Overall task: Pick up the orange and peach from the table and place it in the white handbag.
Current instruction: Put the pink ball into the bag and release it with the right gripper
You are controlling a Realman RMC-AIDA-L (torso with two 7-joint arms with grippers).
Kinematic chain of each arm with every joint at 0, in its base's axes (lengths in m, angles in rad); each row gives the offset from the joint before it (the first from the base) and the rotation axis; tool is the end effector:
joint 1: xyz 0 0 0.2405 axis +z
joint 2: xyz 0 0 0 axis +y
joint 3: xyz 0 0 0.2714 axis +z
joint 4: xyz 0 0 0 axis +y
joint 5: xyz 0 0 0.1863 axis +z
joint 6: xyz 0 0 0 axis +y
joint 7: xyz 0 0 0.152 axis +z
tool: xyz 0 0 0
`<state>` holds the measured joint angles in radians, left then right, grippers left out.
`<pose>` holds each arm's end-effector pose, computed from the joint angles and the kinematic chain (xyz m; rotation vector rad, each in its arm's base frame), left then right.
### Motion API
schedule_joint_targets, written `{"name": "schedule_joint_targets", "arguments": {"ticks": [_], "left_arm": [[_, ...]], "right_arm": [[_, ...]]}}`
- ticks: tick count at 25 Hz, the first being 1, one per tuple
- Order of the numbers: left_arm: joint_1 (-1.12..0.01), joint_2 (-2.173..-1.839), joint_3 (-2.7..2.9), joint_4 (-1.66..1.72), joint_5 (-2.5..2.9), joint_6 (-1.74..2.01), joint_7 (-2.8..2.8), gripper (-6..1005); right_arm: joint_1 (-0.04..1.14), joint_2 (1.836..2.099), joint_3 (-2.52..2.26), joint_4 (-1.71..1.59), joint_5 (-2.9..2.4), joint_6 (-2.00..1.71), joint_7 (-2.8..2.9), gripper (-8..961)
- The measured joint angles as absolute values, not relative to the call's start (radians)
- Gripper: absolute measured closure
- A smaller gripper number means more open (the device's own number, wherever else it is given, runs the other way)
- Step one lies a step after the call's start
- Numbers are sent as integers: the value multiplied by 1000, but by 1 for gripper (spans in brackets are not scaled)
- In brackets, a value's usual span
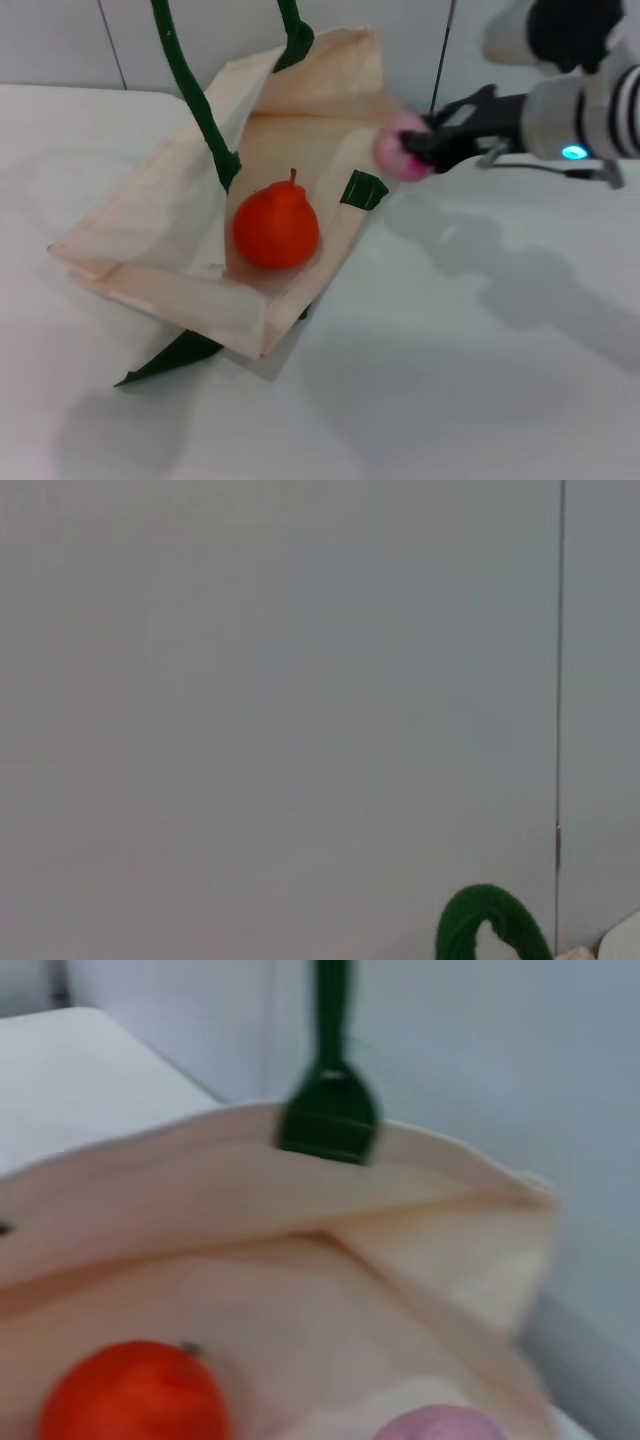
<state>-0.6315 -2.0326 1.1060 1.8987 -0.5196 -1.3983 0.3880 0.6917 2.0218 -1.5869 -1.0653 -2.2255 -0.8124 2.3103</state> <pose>-0.1030 0.3857 0.1332 -2.0715 -0.6195 -0.2000 0.1553 0.4149 -0.0468 -2.5193 0.4796 0.0564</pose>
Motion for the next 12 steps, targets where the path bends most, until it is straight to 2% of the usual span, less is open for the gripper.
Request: {"name": "schedule_joint_targets", "arguments": {"ticks": [12], "left_arm": [[-658,-2032,1129,1893,-538,-1390,381,870]], "right_arm": [[780,2022,-1724,-972,-2089,-696,2263,737]]}}
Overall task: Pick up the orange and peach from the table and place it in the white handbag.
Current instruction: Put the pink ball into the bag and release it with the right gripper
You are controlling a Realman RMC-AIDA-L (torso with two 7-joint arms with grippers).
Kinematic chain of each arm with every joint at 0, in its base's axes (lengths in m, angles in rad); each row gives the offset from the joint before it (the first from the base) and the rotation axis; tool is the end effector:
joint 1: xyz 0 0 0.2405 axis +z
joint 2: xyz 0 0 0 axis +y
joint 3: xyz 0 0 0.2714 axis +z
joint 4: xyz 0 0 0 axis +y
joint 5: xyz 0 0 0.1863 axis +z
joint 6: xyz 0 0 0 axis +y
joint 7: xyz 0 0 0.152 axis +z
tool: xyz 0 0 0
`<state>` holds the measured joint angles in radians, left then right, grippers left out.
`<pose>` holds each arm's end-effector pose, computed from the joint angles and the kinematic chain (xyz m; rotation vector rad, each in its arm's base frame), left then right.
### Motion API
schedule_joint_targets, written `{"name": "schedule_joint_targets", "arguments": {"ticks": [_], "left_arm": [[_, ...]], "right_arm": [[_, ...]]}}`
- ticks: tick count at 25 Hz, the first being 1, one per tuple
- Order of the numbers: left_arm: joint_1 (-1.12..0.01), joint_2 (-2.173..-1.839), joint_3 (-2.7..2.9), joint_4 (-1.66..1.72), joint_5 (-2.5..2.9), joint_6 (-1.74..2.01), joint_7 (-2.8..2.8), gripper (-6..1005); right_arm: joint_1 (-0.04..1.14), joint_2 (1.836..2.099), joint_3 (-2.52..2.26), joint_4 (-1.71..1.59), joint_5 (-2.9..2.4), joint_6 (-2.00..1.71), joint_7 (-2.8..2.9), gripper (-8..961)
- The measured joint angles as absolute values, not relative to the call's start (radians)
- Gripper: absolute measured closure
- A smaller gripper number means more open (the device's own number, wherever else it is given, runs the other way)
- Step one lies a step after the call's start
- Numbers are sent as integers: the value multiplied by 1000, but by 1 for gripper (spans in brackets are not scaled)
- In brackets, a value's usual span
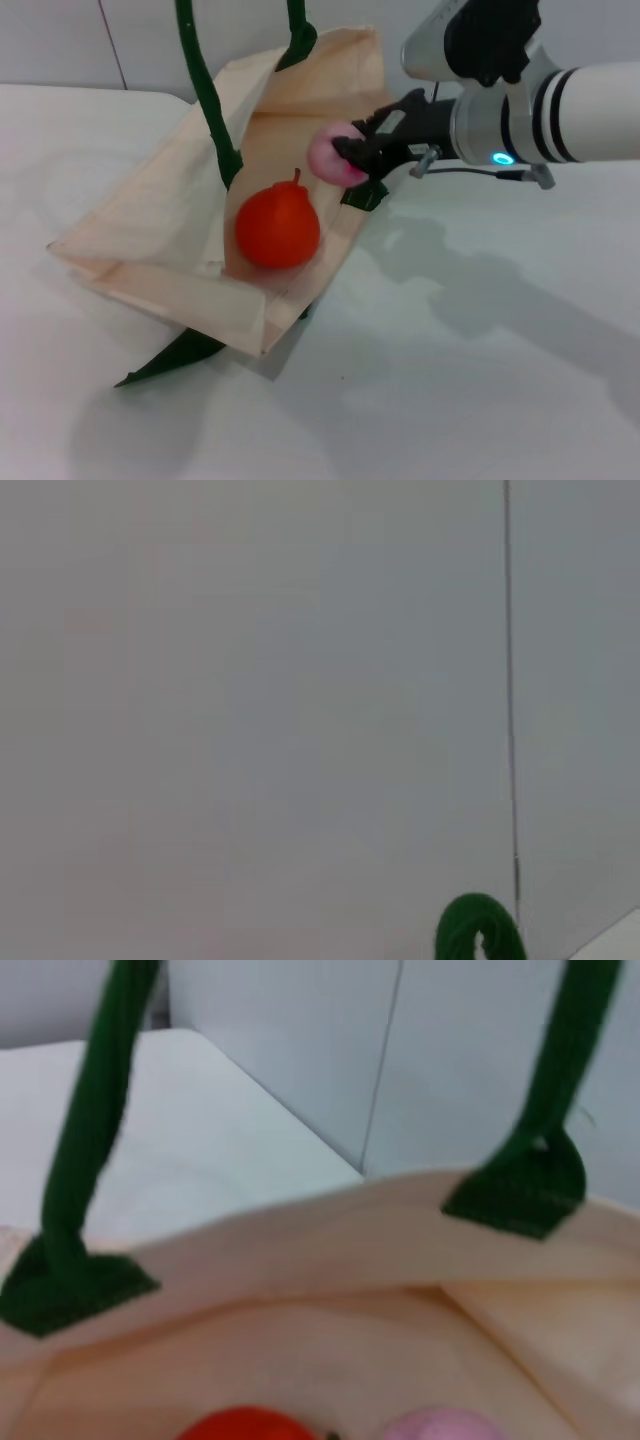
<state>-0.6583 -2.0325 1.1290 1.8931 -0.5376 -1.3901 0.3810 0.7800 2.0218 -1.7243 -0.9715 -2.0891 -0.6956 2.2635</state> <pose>-0.0882 0.3877 0.1266 -2.1085 -0.5855 -0.2260 0.1262 0.4165 -0.0756 -2.5838 0.3798 0.1087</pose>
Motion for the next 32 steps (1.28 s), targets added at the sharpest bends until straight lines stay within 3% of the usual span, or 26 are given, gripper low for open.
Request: {"name": "schedule_joint_targets", "arguments": {"ticks": [10,30,32], "left_arm": [[-674,-2032,1170,1890,-550,-1376,372,871],[-694,-2032,1245,1896,-579,-1344,358,869],[-689,-2032,1258,1897,-586,-1336,356,869]], "right_arm": [[870,2022,-1726,-843,-1899,-649,2096,745],[919,2032,-1863,-782,-1845,-545,2036,730],[919,2031,-1883,-781,-1800,-526,2010,573]]}}
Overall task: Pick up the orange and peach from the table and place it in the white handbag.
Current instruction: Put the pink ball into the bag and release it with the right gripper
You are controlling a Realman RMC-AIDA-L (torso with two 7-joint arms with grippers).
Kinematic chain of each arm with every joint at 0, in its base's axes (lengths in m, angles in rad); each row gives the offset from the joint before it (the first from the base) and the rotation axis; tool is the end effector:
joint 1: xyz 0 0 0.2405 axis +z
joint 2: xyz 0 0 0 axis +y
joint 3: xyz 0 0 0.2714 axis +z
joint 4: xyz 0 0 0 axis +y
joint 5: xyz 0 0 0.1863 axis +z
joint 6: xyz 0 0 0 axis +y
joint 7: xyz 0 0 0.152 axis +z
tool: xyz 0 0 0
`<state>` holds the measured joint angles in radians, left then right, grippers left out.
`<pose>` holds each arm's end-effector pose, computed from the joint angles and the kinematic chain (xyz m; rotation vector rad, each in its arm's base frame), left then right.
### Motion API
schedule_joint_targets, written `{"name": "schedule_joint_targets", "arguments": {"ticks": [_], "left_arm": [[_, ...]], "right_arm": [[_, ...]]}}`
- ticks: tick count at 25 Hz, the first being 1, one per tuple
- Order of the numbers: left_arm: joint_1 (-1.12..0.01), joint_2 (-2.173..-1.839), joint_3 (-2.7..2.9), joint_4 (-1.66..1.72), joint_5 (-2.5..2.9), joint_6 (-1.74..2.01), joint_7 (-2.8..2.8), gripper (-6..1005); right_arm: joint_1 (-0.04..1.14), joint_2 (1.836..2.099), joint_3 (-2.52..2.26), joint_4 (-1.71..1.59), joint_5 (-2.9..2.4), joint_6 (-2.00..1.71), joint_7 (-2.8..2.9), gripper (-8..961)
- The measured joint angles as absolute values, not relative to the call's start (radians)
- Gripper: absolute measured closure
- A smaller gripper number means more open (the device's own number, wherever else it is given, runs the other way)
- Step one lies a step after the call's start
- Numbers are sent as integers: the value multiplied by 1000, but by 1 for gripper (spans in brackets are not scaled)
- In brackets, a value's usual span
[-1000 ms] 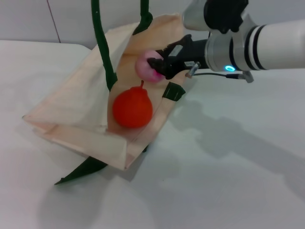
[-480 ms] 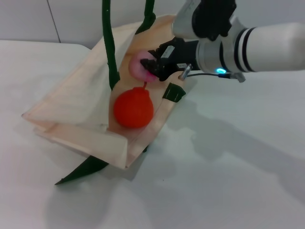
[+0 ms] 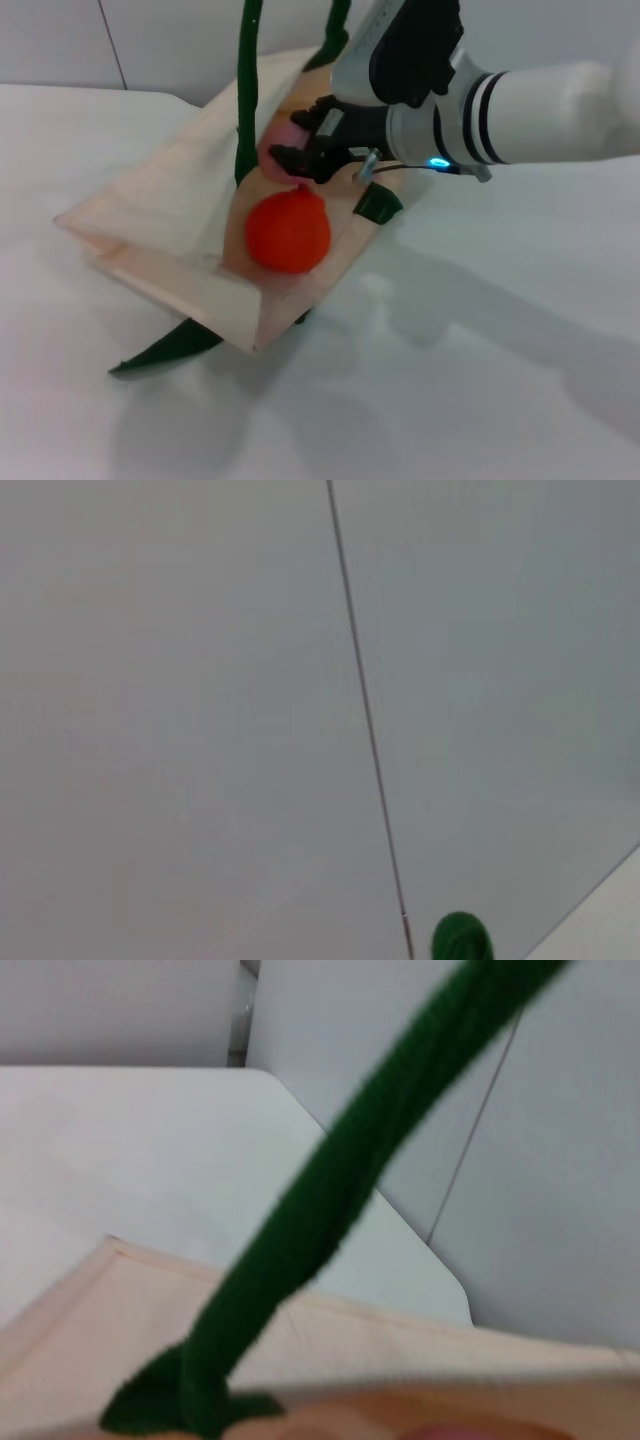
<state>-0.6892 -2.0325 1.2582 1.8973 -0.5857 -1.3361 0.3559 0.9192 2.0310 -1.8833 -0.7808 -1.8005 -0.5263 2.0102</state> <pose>-0.0517 0.3828 0.0984 -2.2249 -0.4661 -0.2771 0.0985 0.4230 -0.1073 -2.6297 0.1718 0.1444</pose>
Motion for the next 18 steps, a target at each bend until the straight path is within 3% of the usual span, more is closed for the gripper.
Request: {"name": "schedule_joint_targets", "arguments": {"ticks": [1,7,18], "left_arm": [[-688,-2032,1260,1898,-588,-1336,356,869],[-680,-2032,1261,1901,-592,-1335,356,869],[-667,-2032,1257,1899,-583,-1334,356,867]], "right_arm": [[919,2030,-1889,-780,-1779,-521,1992,494],[918,2029,-1890,-772,-1724,-515,1945,400],[920,2026,-1870,-741,-1723,-514,1952,298]]}}
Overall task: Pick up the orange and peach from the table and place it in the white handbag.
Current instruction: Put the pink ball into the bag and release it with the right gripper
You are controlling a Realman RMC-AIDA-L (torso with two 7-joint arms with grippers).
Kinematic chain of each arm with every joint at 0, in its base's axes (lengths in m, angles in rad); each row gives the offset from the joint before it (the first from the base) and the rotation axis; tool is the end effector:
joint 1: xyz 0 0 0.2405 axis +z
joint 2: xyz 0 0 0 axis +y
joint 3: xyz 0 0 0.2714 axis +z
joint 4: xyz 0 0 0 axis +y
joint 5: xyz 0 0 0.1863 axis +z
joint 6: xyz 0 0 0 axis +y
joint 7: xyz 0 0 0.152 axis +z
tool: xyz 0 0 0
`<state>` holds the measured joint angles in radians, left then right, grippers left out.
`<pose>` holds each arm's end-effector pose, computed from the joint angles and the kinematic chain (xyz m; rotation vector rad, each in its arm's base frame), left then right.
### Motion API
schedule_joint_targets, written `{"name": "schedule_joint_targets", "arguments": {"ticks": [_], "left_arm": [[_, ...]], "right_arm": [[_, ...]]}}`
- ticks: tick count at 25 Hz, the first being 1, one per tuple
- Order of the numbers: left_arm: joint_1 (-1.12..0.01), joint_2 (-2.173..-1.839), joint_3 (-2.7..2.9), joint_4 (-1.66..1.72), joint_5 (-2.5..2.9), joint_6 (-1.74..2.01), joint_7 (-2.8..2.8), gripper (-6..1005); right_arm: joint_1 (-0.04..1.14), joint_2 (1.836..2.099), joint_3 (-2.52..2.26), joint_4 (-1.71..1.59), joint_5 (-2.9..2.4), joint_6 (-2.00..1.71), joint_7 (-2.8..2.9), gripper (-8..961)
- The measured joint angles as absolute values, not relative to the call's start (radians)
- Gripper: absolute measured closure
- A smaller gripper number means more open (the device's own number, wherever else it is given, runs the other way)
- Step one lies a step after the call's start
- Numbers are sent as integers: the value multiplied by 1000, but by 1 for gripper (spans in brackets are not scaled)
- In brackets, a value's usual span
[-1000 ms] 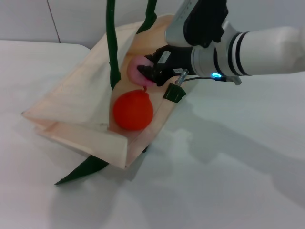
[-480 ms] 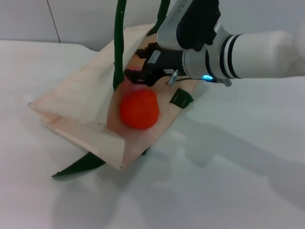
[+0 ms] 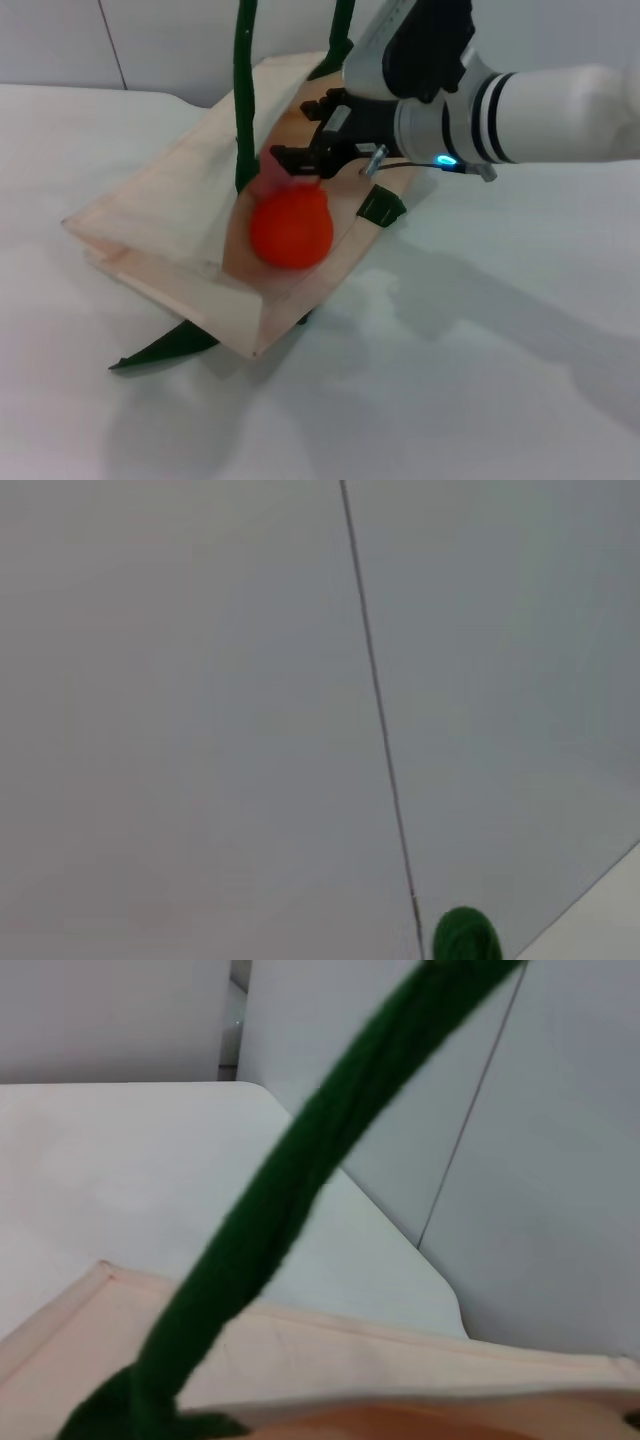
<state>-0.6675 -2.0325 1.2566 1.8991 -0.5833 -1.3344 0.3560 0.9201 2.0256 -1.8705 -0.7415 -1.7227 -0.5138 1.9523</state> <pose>-0.0599 0.3818 0.0993 -2.2140 -0.4880 -0.2673 0.1048 0.4279 -0.1036 -2.6126 0.2142 0.1695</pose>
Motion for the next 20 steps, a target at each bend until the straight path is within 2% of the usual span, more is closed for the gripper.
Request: {"name": "schedule_joint_targets", "arguments": {"ticks": [12,20], "left_arm": [[-629,-2031,1243,1883,-580,-1310,392,866],[-601,-2032,1250,1816,-661,-1241,451,708]], "right_arm": [[897,2005,-1732,-702,-1731,-554,1948,284],[874,1981,-1684,-703,-1733,-592,1953,286]]}}
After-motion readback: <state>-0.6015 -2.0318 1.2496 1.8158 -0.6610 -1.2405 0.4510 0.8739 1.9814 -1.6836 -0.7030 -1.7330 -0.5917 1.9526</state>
